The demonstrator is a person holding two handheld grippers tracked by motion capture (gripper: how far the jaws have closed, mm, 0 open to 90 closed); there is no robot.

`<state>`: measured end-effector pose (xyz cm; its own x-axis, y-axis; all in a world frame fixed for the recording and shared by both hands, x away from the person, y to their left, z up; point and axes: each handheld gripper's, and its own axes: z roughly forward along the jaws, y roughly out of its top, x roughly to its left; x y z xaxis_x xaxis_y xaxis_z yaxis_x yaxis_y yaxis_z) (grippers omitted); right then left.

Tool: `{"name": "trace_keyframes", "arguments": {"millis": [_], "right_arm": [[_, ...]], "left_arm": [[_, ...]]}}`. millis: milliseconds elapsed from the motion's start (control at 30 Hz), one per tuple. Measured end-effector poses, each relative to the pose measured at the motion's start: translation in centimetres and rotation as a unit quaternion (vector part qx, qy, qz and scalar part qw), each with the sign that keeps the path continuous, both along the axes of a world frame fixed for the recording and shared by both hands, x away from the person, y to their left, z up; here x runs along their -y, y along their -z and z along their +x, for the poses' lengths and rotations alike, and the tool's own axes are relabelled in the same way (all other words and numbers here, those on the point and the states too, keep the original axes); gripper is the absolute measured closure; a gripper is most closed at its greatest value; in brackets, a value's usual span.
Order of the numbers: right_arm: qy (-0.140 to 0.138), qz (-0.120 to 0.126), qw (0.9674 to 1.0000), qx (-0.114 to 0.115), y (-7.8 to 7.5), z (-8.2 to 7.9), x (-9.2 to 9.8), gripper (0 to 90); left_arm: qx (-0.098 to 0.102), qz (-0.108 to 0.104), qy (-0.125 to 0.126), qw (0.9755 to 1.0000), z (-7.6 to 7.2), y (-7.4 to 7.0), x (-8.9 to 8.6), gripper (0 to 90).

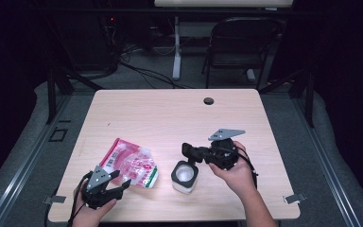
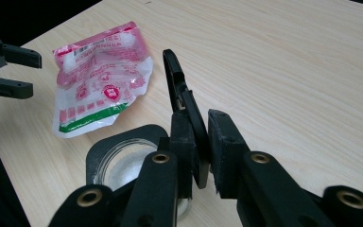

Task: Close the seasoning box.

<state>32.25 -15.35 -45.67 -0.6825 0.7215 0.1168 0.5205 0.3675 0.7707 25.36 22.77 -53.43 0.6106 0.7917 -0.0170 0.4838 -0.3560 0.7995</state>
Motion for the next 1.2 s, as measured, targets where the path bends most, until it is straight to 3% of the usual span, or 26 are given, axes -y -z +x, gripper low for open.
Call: {"name": "trace_keyframes", "arguments": {"millis": [533,633,1200], "right_arm": [[-0.023,-0.022,0.9994,0.012,-0.1,-1.4,-1.2,75.6],[-0.034,-0.009,0.9994,0.009,0.1,-1.6,-1.5,72.6],[-0.041,-0.019,0.9989,0.014,0.5,-2.2,-2.3,68.1]], "left_arm": [[0.002,-0.001,0.011,0.9999,0.5,-0.1,0.5,43.9],[0.001,0.0,0.014,0.9999,0.6,0.0,0.6,44.2],[-0.002,0.003,0.025,0.9997,0.8,0.2,1.3,44.2]]}}
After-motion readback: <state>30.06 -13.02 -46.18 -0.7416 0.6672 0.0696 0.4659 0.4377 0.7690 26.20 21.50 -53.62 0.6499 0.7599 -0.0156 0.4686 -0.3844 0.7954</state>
